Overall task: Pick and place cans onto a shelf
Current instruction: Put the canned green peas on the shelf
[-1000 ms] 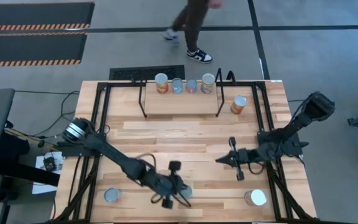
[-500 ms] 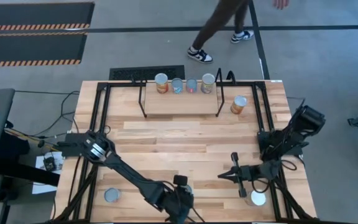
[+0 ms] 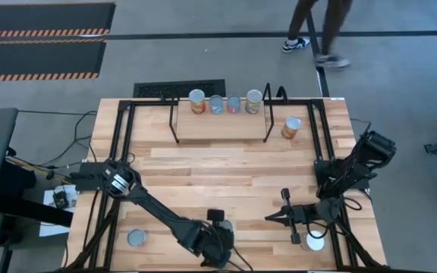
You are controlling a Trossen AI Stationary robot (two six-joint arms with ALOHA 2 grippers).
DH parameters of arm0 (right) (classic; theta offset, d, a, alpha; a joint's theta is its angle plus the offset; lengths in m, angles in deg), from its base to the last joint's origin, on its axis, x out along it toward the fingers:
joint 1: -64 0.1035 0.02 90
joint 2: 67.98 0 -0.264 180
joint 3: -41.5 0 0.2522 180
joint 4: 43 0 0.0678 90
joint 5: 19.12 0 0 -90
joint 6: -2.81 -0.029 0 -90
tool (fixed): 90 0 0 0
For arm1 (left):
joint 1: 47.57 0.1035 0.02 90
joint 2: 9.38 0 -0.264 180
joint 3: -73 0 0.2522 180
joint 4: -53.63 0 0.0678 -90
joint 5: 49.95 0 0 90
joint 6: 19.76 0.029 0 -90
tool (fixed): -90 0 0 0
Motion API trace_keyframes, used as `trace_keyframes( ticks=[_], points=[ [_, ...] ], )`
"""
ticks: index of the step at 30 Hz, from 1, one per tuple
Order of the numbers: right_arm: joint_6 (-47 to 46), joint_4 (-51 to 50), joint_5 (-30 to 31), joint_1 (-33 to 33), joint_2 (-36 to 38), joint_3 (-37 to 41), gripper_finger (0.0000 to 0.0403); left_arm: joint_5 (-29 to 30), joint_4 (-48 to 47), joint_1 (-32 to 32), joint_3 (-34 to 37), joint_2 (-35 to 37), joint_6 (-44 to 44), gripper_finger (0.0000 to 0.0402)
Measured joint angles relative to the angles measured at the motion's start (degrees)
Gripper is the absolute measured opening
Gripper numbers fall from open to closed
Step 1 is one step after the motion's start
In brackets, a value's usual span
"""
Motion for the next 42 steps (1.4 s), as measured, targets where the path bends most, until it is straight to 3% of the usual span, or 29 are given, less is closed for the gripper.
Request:
trace_keyframes(
  ticks=[5, 11, 19, 26, 34, 42],
  points=[
    [0.25, -0.22, 0.11, -1.05, 0.00, 0.00, 0.0006, -1.80, -1.99, 5.48, -0.22, 4.84, 5.40, 0.0003],
    [0.36, -0.46, -0.06, -2.48, 0.02, 0.02, 0.0006, -4.30, -4.13, 17.77, -0.22, 7.89, 13.03, 0.0002],
    [5.16, -0.46, -0.20, -4.22, 0.22, 0.04, 0.0006, -7.39, -3.00, 34.60, -0.20, 8.57, 17.43, 0.0001],
    [10.15, -0.64, -1.45, -9.90, 3.95, 0.07, 0.0006, -9.74, 3.24, 44.64, -0.18, 8.26, 20.48, 0.0001],
    [12.06, -3.13, -6.68, -15.52, 7.38, 0.07, 0.0006, -12.38, 6.96, 52.04, -0.16, 7.96, 20.44, 0.0001],
    [12.51, -6.25, -7.10, -16.70, 9.51, 0.07, 0.0006, -15.92, 9.39, 53.59, -0.07, 5.57, 20.47, 0.0001]
  ],
)
